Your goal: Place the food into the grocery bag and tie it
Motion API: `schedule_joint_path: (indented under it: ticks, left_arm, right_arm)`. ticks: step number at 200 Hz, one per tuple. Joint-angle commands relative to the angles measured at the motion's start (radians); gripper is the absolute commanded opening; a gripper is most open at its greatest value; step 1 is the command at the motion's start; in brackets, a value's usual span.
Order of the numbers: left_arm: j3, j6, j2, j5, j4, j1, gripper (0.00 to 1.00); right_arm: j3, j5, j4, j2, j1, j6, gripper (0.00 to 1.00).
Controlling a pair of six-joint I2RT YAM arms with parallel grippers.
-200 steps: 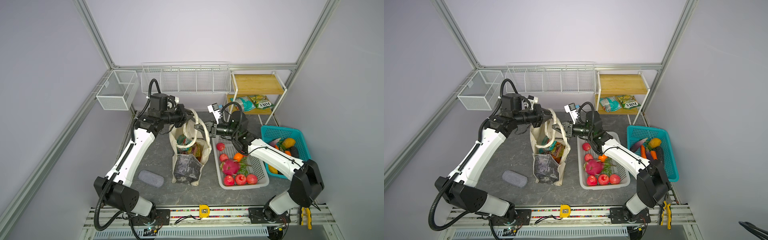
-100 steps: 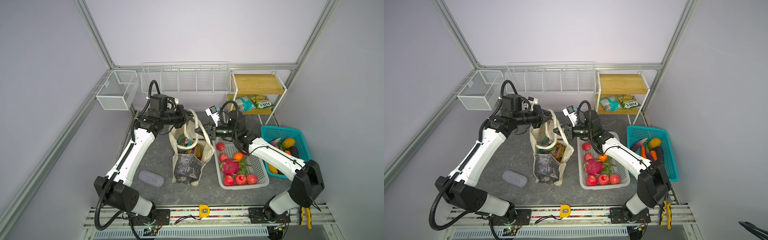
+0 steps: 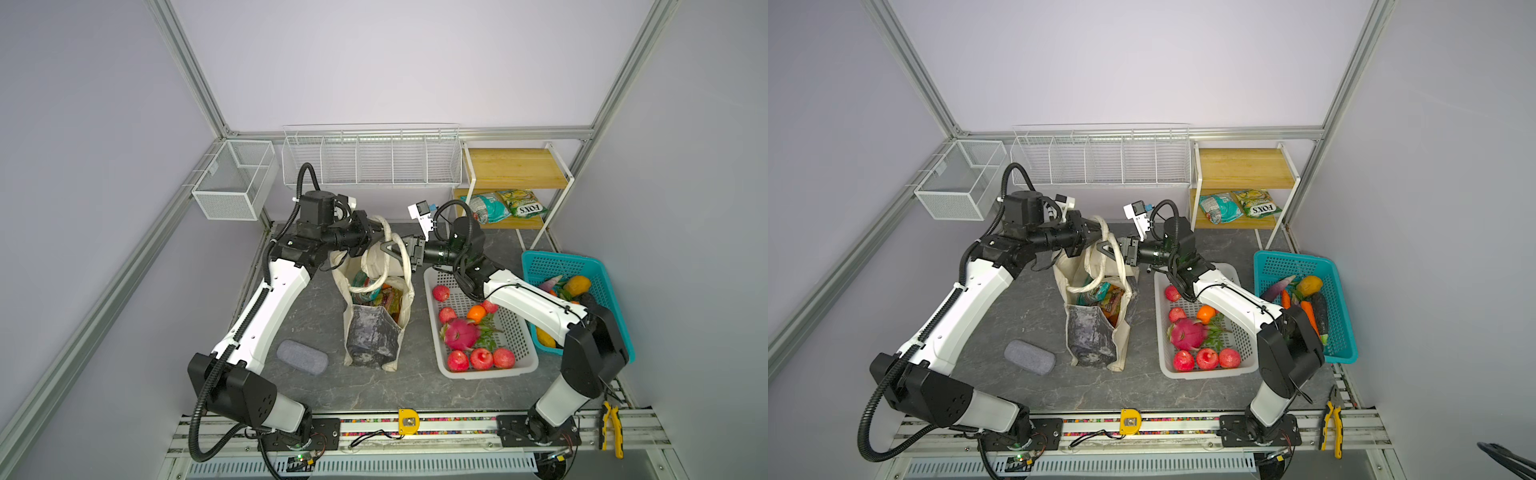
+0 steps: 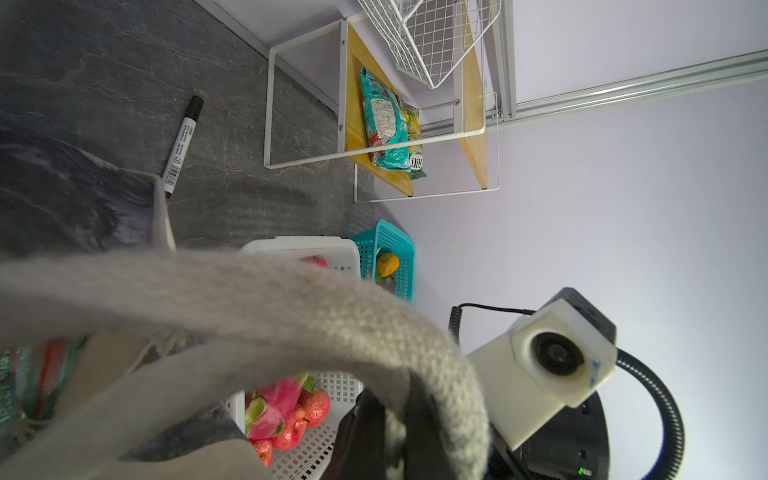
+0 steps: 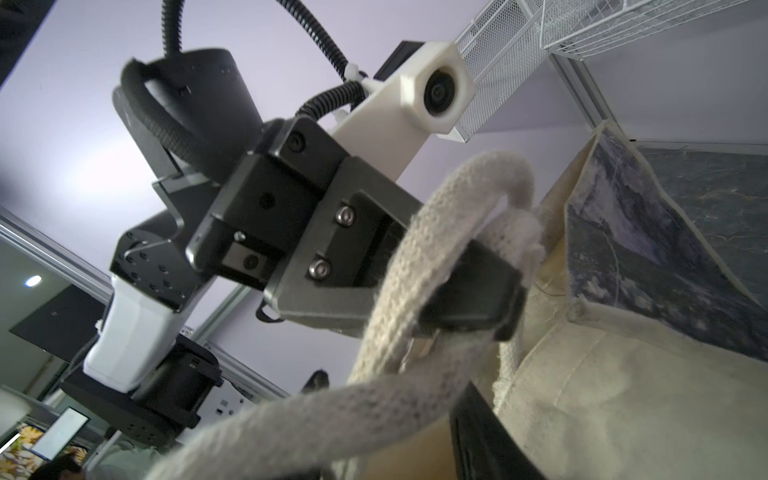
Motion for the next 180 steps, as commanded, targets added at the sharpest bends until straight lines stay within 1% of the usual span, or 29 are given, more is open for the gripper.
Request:
schedule_joint_path:
  ticks: [1, 27, 48, 59, 77, 95, 115, 125, 180]
  left_arm:
    - [-0.017, -0.003, -0.022, 0.008, 0.001, -0.008, 0.0]
    - [-0.023, 0.001, -0.025, 0.01, 0.0, -0.01, 0.0]
    - [-0.029, 0.004, -0.028, 0.012, -0.003, -0.01, 0.0]
    - [-0.031, 0.007, -0.031, 0.012, -0.005, -0.01, 0.0]
    - [-0.033, 0.012, -0.036, 0.012, -0.01, -0.01, 0.0]
    - [-0.032, 0.012, -0.039, 0.009, -0.012, -0.008, 0.0]
    - [-0.027, 0.01, -0.035, 0.009, -0.006, -0.004, 0.0]
    - [-0.021, 0.007, -0.032, 0.012, -0.001, 0.001, 0.0]
    - [-0.014, -0.032, -0.03, 0.03, 0.036, 0.024, 0.0]
  right_arm:
    - [0.036, 0.042, 0.143, 0.02, -0.003, 0.114, 0.52]
    - [0.057, 0.058, 0.16, 0.041, -0.004, 0.15, 0.55]
    - [0.062, 0.068, 0.162, 0.05, -0.005, 0.164, 0.53]
    - [0.06, 0.072, 0.165, 0.053, -0.01, 0.171, 0.47]
    - [0.058, 0.063, 0.164, 0.056, -0.014, 0.173, 0.32]
    - [0.05, 0.045, 0.142, 0.052, -0.014, 0.156, 0.2]
    - [0.036, 0.016, 0.084, 0.035, -0.011, 0.099, 0.1]
    - [0.029, 0.001, 0.043, 0.024, -0.009, 0.06, 0.08]
    - [-0.001, -0.02, -0.251, -0.043, -0.009, -0.188, 0.07]
